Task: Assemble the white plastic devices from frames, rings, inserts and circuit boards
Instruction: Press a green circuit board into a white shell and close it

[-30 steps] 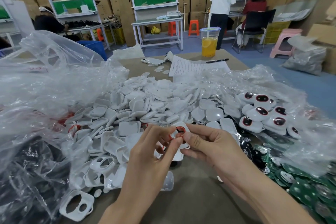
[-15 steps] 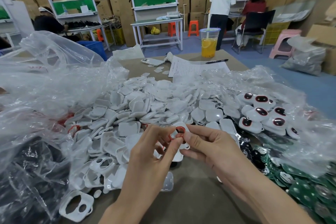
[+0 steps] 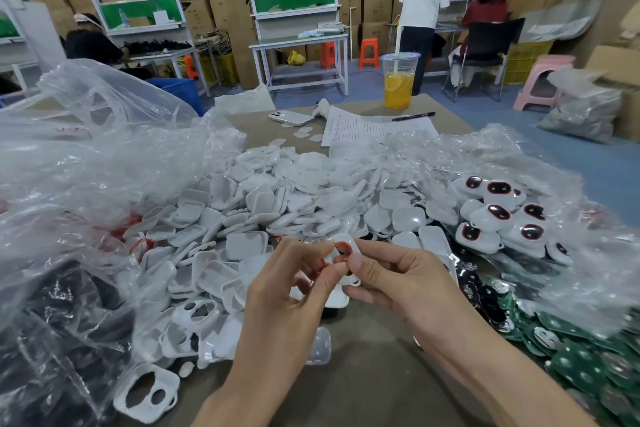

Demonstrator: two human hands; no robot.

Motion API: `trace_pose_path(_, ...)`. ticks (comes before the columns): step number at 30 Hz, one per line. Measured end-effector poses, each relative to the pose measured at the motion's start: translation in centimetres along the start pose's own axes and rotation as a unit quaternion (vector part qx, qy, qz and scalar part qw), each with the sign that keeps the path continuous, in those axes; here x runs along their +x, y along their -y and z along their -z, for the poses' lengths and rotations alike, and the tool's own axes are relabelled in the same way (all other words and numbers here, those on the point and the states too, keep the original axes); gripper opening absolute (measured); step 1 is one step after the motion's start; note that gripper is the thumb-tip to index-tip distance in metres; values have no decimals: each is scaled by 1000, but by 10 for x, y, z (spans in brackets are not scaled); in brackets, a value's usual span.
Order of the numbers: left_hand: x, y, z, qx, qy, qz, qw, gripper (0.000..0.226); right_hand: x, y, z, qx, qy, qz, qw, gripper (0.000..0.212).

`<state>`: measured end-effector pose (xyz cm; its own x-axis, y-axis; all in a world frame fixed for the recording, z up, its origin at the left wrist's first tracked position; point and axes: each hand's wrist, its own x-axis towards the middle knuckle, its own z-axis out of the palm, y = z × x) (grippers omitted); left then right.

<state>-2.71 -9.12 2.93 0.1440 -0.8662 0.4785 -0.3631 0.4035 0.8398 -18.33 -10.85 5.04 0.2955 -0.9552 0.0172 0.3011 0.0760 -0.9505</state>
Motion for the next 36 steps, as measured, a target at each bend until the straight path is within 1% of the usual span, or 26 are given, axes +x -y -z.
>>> trace_pose_path(4,1,2,0,-21,2,21,1000,8,-1,0,1,-3,5,1,1000,28)
trace_pose_path(9,4,1,-1,-47,-4,32,998,9,0,0,0,7,0,-1,1000,29)
trace_pose_path(13,5,-1,1,-78,27,64,995,12,1,-2,1,20,-7,-1,1000,28)
trace_pose_path(16,8,-3,4,-120,42,104,986,19,2,-3,2,29,-4,-2,1000,30)
trace_pose_path(18,10,-3,7,-150,54,128,979,12,2,-3,1,32,5,-6,999,31)
trace_pose_path(21,11,-2,9,-183,74,155,968,20,1,-3,1,39,11,-13,999,30)
trace_pose_path(24,11,-1,10,-187,78,156,967,24,1,-3,1,38,6,-18,999,29)
trace_pose_path(27,11,0,11,-189,84,150,967,22,-1,-2,1,36,0,-18,999,27)
trace_pose_path(32,12,-4,13,-183,98,140,968,33,-3,-1,1,27,7,-16,999,22)
trace_pose_path(36,12,-3,14,-171,105,143,969,19,-2,-1,0,18,1,-14,1000,25)
